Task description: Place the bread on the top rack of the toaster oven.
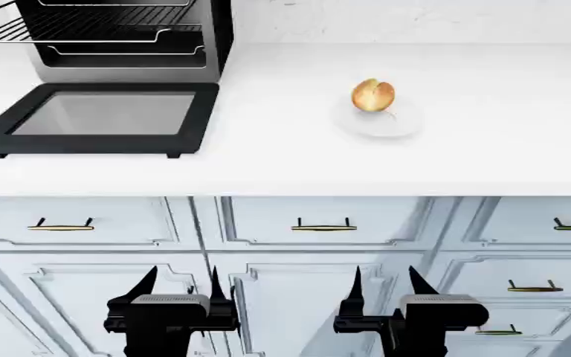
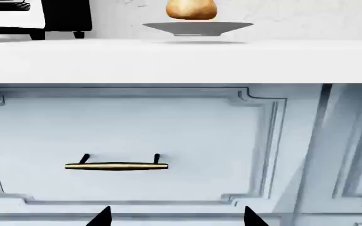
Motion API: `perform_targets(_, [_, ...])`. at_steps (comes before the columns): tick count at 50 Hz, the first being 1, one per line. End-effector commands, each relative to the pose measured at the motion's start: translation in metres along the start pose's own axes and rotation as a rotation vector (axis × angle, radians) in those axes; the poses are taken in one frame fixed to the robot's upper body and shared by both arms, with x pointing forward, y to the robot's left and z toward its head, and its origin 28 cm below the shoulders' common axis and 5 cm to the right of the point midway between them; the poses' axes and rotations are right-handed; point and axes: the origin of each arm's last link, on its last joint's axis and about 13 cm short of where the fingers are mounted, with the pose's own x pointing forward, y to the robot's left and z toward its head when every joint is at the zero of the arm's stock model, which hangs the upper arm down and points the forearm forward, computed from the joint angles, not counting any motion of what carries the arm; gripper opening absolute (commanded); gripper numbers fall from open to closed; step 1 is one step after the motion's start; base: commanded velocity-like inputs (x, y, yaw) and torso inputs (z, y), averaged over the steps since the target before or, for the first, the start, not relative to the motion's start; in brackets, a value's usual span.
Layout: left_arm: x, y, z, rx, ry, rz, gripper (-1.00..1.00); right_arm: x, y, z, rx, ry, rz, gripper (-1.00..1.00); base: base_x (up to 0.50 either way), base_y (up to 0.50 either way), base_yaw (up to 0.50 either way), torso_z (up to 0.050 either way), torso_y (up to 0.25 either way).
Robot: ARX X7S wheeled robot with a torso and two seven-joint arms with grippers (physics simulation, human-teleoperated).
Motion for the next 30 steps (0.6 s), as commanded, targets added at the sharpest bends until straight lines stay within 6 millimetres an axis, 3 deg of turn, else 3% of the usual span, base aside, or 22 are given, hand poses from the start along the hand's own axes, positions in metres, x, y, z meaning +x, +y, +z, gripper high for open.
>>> perform_targets(1, [0.0,0.0,0.001,-0.001,0.001,0.001,1.0,0.0,0.0,0.0,0.001,-0.002,-0.002,1.0,0.0,0.0,0.0,0.0,0.0])
perform_targets(10, [0.0,0.0,0.0,0.01,0.008,-0.004,1.0,0.0,0.0,0.0,0.005,-0.003,-0.001,1.0,0.0,0.0,0.0,0.0,0.0])
perform_targets(11, [0.001,-0.004,-0.012,0.133,-0.008,-0.025,1.0,0.002,-0.001,-0.017,-0.001,0.023,0.021,1.0,0.0,0.0,0.0,0.0,0.0])
perform_targets(12, [0.0,0.0,0.0,0.012,0.009,-0.001,1.0,0.0,0.0,0.0,0.007,-0.003,-0.002,1.0,0.0,0.0,0.0,0.0,0.0])
perform_targets(18, [0.0,0.008,0.043,0.016,0.01,0.021,1.0,0.001,0.002,0.042,-0.046,-0.039,0.008,1.0,0.0,0.0,0.0,0.0,0.0])
perform_targets(26, [0.012,0.018,0.127,-0.027,-0.048,-0.005,1.0,0.003,0.0,0.111,-0.076,-0.064,-0.002,1.0,0.0,0.0,0.0,0.0,0.0])
perform_targets(30, [0.019,0.02,0.149,-0.003,-0.103,0.014,1.0,0.002,-0.002,0.133,-0.105,-0.07,-0.007,1.0,0.0,0.0,0.0,0.0,0.0])
